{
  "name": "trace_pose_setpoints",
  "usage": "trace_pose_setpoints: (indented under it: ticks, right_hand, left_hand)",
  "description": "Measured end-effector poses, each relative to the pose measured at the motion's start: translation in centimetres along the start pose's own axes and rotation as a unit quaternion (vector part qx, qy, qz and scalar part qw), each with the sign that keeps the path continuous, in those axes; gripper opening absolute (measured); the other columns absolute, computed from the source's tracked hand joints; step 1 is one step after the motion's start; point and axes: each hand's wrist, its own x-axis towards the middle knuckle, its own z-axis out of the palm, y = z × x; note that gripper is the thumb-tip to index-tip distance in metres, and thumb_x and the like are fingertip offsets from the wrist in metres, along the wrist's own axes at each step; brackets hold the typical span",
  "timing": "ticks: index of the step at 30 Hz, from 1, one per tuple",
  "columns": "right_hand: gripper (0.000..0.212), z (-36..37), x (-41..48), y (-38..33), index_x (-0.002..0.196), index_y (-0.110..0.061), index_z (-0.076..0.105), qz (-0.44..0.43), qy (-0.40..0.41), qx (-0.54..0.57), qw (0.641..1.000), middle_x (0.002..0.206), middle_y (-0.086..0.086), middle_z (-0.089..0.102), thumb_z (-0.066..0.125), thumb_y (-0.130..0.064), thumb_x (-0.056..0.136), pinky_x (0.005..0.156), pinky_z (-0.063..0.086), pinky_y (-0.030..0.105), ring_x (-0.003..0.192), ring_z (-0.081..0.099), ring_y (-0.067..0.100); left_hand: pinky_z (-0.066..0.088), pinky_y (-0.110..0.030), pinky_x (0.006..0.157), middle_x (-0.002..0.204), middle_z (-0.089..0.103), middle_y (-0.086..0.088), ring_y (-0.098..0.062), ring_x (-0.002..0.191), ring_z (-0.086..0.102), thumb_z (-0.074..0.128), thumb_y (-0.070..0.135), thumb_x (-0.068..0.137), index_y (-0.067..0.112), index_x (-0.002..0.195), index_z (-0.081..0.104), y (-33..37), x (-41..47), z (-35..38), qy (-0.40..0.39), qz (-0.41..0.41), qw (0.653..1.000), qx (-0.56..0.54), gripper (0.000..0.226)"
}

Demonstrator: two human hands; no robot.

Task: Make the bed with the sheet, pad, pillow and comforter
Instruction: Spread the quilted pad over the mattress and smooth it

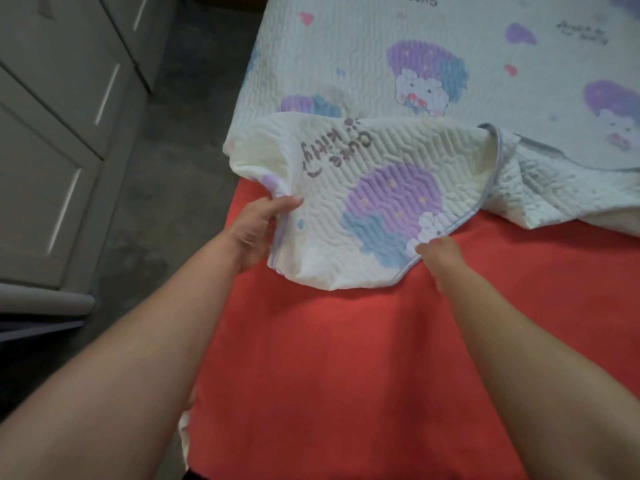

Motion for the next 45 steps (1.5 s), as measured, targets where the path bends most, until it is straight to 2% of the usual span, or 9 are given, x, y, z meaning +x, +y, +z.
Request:
trace_pose_setpoints:
  ticks: [3,7,14,19,26,30,35,39,45]
  right_hand:
    - [0.013,0.6,0.2,0.3,0.093,-0.014,0.052,0.060,0.015,0.109,0.992,0.074,0.000,0.047,0.056,-0.002,0.090,0.056,0.042,0.019,0.060,0.041,0.009]
    - [0.040,0.9,0.8,0.0,0.126,-0.013,0.052,0.130,-0.024,0.204,0.970,0.091,0.004,0.057,0.062,-0.014,0.087,0.055,0.039,0.026,0.064,0.050,0.013]
    - [0.021,-0.4,-1.2,-1.6,0.100,-0.017,0.055,0.152,-0.003,0.312,0.938,0.071,0.004,0.053,0.067,-0.012,0.083,0.048,0.044,0.021,0.056,0.048,0.013]
    - [0.023,-2.3,-6.0,-1.6,0.070,-0.018,0.049,0.130,-0.009,0.284,0.950,0.036,-0.003,0.046,0.064,-0.008,0.084,0.037,0.037,0.011,0.028,0.040,0.006]
    - [0.027,-2.1,-18.0,1.1,0.067,-0.016,0.045,0.106,-0.063,0.216,0.969,0.032,-0.003,0.040,0.055,-0.005,0.089,0.032,0.032,0.012,0.024,0.035,0.004]
    - [0.023,-0.8,-24.9,5.0,0.070,-0.013,0.050,0.151,-0.131,0.160,0.967,0.037,-0.001,0.046,0.053,-0.005,0.091,0.034,0.035,0.014,0.028,0.042,0.006]
    - [0.015,1.9,-29.0,9.9,0.078,-0.010,0.055,0.186,-0.171,0.127,0.959,0.043,0.001,0.057,0.058,-0.011,0.092,0.036,0.040,0.014,0.034,0.053,0.006]
    - [0.013,5.2,-29.6,12.1,0.082,-0.010,0.057,0.192,-0.201,0.123,0.953,0.046,0.003,0.062,0.058,-0.017,0.093,0.038,0.043,0.014,0.038,0.058,0.006]
    - [0.012,8.1,-29.2,15.0,0.091,-0.011,0.060,0.203,-0.205,0.099,0.952,0.052,0.005,0.066,0.060,-0.022,0.093,0.040,0.045,0.015,0.042,0.062,0.008]
  left_hand:
    - [0.053,-0.045,0.090,0.113,0.069,-0.011,-0.028,0.104,0.066,0.065,0.007,0.066,0.010,0.121,0.057,-0.6,-0.1,0.3,0.050,0.005,0.998,0.042,0.056]
    - [0.057,-0.034,0.065,0.101,0.070,-0.007,-0.024,0.091,0.068,0.056,-0.005,0.073,0.013,0.117,0.057,-1.4,-1.0,0.8,0.079,-0.017,0.989,0.122,0.048]
    - [0.056,-0.048,0.074,0.096,0.069,-0.016,-0.031,0.085,0.068,0.057,0.012,0.063,0.002,0.105,0.063,-1.1,-3.2,-1.0,0.245,-0.001,0.959,0.146,0.044]
    - [0.053,-0.033,0.060,0.089,0.068,-0.010,-0.024,0.077,0.065,0.052,0.002,0.079,0.012,0.102,0.067,0.4,-6.7,-1.8,0.246,0.050,0.956,0.150,0.029]
    - [0.038,-0.020,0.046,0.080,0.058,-0.010,-0.020,0.066,0.052,0.057,0.006,0.080,0.010,0.096,0.067,-0.6,-14.9,-5.4,0.303,0.062,0.936,0.170,0.019]
    - [0.047,-0.031,0.065,0.093,0.061,-0.012,-0.021,0.083,0.058,0.064,0.006,0.081,0.007,0.105,0.066,-2.1,-19.3,-7.3,0.337,0.042,0.927,0.160,0.024]
    - [0.055,-0.038,0.075,0.093,0.067,-0.015,-0.026,0.078,0.065,0.076,0.003,0.073,0.002,0.104,0.066,-5.3,-22.3,-8.3,0.287,-0.033,0.949,0.124,0.033]
    - [0.048,-0.026,0.057,0.079,0.062,-0.005,-0.016,0.064,0.058,0.074,-0.003,0.073,0.011,0.080,0.060,-9.3,-23.3,-8.5,0.247,-0.065,0.953,0.162,0.021]
    - [0.047,-0.036,0.077,0.105,0.063,-0.023,-0.037,0.095,0.062,0.063,-0.003,0.073,0.001,0.102,0.061,-14.6,-23.6,-11.6,0.324,-0.057,0.839,0.434,0.029]
